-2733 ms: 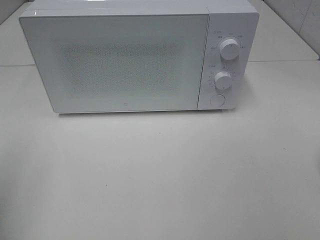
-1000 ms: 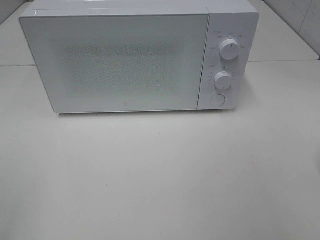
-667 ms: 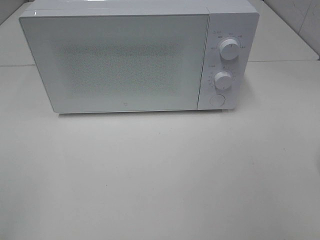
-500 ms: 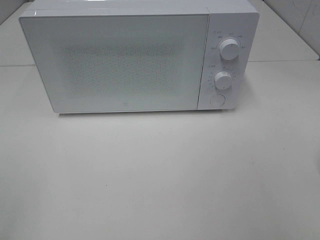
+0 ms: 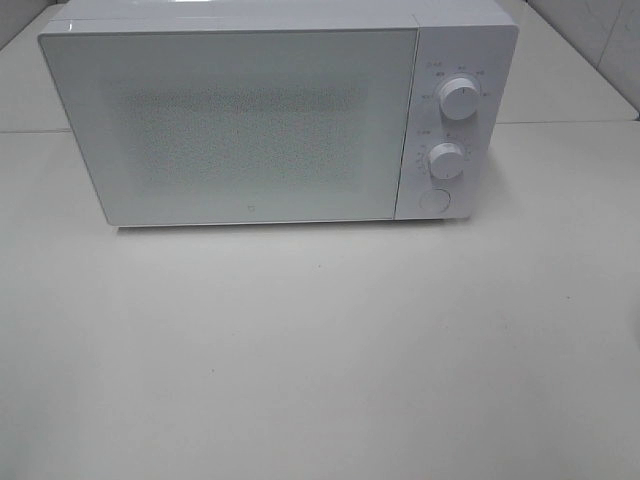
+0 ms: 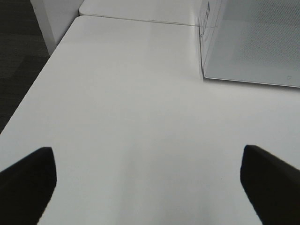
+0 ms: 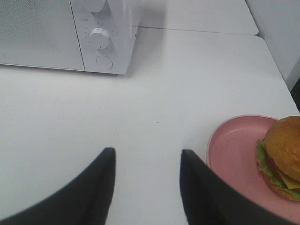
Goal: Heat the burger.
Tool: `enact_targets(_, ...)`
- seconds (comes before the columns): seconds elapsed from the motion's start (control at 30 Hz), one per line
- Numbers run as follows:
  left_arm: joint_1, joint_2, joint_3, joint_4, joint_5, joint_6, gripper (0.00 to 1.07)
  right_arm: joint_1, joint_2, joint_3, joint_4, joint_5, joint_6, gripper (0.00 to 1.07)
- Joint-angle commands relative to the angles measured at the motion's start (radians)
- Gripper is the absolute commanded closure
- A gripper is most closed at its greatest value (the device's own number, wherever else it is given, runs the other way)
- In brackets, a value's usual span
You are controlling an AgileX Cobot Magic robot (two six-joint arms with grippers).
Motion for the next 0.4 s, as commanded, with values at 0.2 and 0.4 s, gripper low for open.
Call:
enact_targets(0.2, 0.0, -0.021, 0.003, -0.003, -0.016, -0.001, 0.06, -0.006, -0.025, -0.001, -0.004, -0.008, 0.007, 0.61)
enact_targets(0.4, 0.0, -0.021, 0.003, -0.003, -0.016, -0.001, 0.06, -0.006, -0.025, -0.001, -0.004, -0.008, 0.007, 0.61)
